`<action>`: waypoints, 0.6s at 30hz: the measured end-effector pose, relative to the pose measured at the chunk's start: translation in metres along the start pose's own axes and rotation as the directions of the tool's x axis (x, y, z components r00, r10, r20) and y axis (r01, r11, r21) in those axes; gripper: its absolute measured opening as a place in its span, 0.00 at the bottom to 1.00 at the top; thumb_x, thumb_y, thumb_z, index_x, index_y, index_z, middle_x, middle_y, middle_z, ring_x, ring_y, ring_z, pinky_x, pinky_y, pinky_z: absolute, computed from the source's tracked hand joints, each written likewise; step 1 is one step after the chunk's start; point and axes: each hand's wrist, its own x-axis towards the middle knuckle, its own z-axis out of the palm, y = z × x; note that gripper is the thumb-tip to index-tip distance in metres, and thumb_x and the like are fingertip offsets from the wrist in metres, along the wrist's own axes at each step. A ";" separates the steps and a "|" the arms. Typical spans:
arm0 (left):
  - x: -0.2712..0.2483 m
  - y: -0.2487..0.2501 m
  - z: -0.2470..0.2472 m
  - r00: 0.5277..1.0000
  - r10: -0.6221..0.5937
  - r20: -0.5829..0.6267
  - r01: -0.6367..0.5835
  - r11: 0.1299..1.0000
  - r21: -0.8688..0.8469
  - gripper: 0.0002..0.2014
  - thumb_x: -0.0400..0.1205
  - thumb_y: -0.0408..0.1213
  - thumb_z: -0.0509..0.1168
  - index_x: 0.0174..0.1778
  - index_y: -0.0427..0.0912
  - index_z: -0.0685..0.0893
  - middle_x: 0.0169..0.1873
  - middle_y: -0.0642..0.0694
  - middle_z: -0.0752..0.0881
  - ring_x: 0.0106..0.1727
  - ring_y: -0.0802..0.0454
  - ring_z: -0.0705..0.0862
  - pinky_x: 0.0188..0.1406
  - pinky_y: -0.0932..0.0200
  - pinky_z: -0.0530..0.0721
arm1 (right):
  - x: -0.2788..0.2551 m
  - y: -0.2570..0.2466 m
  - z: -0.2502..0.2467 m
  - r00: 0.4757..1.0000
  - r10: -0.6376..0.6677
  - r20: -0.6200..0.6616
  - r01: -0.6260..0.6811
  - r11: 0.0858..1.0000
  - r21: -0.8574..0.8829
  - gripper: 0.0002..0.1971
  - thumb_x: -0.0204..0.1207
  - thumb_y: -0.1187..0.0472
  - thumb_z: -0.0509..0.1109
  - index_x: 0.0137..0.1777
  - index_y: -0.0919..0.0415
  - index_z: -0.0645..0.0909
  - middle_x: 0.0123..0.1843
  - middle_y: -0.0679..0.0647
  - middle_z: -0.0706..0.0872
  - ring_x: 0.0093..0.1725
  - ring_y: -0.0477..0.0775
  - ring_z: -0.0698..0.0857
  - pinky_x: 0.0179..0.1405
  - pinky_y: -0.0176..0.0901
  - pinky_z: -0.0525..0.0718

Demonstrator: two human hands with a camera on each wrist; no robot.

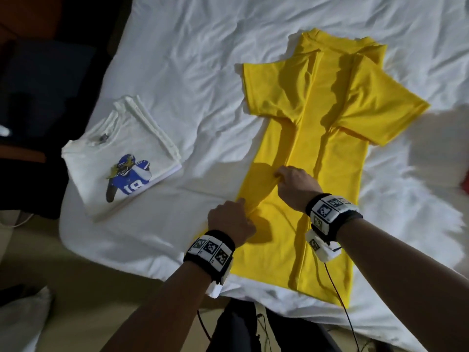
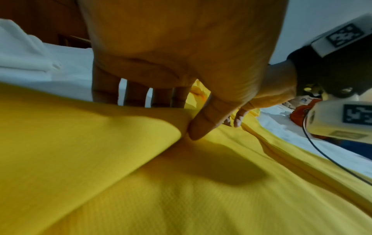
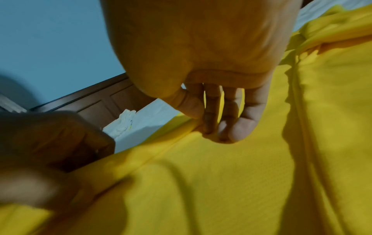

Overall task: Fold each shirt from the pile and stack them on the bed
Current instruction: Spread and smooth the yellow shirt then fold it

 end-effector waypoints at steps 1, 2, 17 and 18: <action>-0.005 0.000 0.000 1.000 0.015 0.007 -0.015 1.000 0.012 0.12 0.77 0.43 0.65 0.48 0.47 0.69 0.41 0.45 0.79 0.49 0.35 0.87 0.42 0.51 0.76 | -0.002 -0.001 0.001 1.000 0.024 -0.006 -0.023 0.998 0.060 0.17 0.87 0.56 0.56 0.70 0.53 0.79 0.66 0.56 0.84 0.57 0.62 0.84 0.46 0.50 0.79; -0.010 0.001 0.000 0.999 0.033 0.012 -0.033 0.999 0.018 0.11 0.77 0.42 0.66 0.48 0.47 0.69 0.43 0.43 0.82 0.50 0.35 0.87 0.44 0.50 0.76 | -0.003 -0.002 0.003 0.999 0.047 -0.015 -0.045 0.990 0.131 0.15 0.87 0.53 0.58 0.68 0.54 0.80 0.61 0.58 0.86 0.52 0.62 0.85 0.43 0.51 0.81; -0.046 0.038 0.023 0.977 0.202 -0.071 -0.211 0.965 -0.156 0.20 0.76 0.34 0.67 0.64 0.44 0.74 0.51 0.38 0.84 0.51 0.32 0.84 0.41 0.50 0.75 | -0.023 0.002 0.012 0.903 0.382 -0.196 -0.159 0.721 0.674 0.28 0.75 0.70 0.75 0.72 0.58 0.68 0.48 0.57 0.82 0.37 0.59 0.87 0.31 0.59 0.92; -0.045 0.040 0.027 0.976 0.210 -0.061 -0.217 0.956 -0.195 0.19 0.77 0.34 0.67 0.64 0.45 0.75 0.51 0.38 0.84 0.53 0.32 0.84 0.42 0.49 0.77 | -0.025 0.006 0.012 0.898 0.402 -0.177 -0.186 0.713 0.676 0.28 0.76 0.68 0.76 0.73 0.58 0.68 0.49 0.57 0.82 0.38 0.60 0.88 0.29 0.57 0.91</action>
